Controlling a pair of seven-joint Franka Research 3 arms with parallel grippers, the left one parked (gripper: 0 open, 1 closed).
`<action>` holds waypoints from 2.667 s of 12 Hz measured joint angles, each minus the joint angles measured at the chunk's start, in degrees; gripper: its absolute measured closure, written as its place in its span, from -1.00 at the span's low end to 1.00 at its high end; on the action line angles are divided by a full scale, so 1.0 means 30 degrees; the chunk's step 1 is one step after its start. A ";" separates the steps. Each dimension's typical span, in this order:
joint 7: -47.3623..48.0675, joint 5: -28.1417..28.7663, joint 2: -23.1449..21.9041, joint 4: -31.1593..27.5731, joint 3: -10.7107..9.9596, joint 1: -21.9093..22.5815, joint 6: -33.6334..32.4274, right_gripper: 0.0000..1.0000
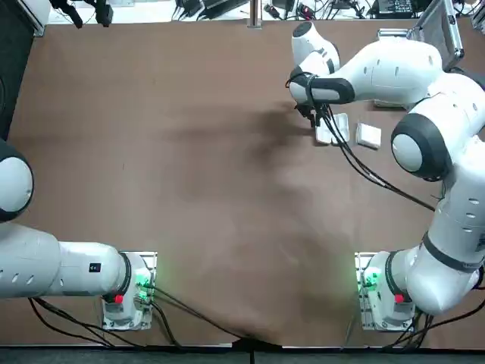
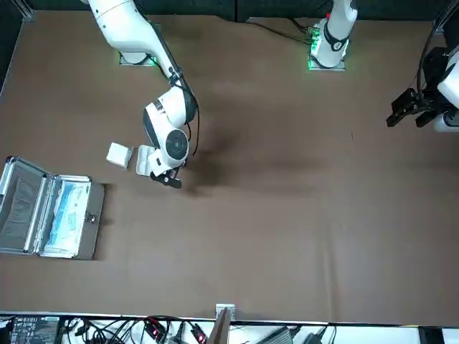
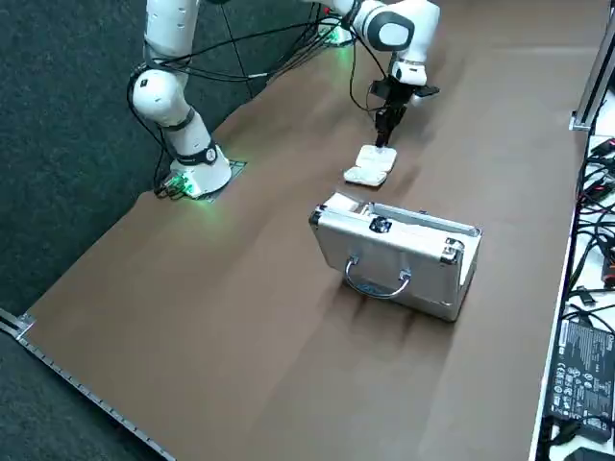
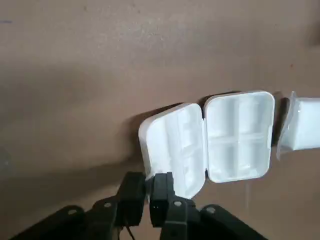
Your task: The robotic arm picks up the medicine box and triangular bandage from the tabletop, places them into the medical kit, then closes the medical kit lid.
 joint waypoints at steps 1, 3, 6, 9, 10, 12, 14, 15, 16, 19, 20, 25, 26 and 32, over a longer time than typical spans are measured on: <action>0.0000 0.0000 0.0001 0.0087 -0.0025 -0.0004 -0.0003 0.81; 0.0015 0.0000 -0.0068 0.0651 -0.0109 -0.0050 -0.0468 0.96; 0.0029 -0.0002 -0.0575 0.2543 -0.0345 -0.0237 -0.2903 0.96; -0.0022 -0.0138 -0.1361 0.4389 -0.1214 -0.0298 -0.5035 0.96; -0.0299 -0.0444 -0.1583 0.4937 -0.1585 -0.0332 -0.5582 0.96; -0.1569 -0.2009 -0.1880 0.6201 -0.2274 -0.0563 -0.7049 0.96; -0.2752 -0.3271 -0.1861 0.6685 -0.2770 -0.0654 -0.7519 0.96; -0.3580 -0.3859 -0.1854 0.6850 -0.3070 -0.0675 -0.7661 0.96; -0.4474 -0.4398 -0.1851 0.6947 -0.3371 -0.0693 -0.7732 0.96; -0.7176 -0.5735 -0.1799 0.7023 -0.4494 -0.0782 -0.7824 0.96; -0.7964 -0.6115 -0.1752 0.7024 -0.4801 -0.0933 -0.7826 0.96; -0.9519 -0.8072 -0.0881 0.6993 -0.5105 -0.2471 -0.7294 0.96; -0.9521 -0.8228 -0.0495 0.6952 -0.5106 -0.2670 -0.6885 0.96; -0.9490 -0.8389 0.1556 0.6705 -0.5121 -0.3224 -0.5485 0.96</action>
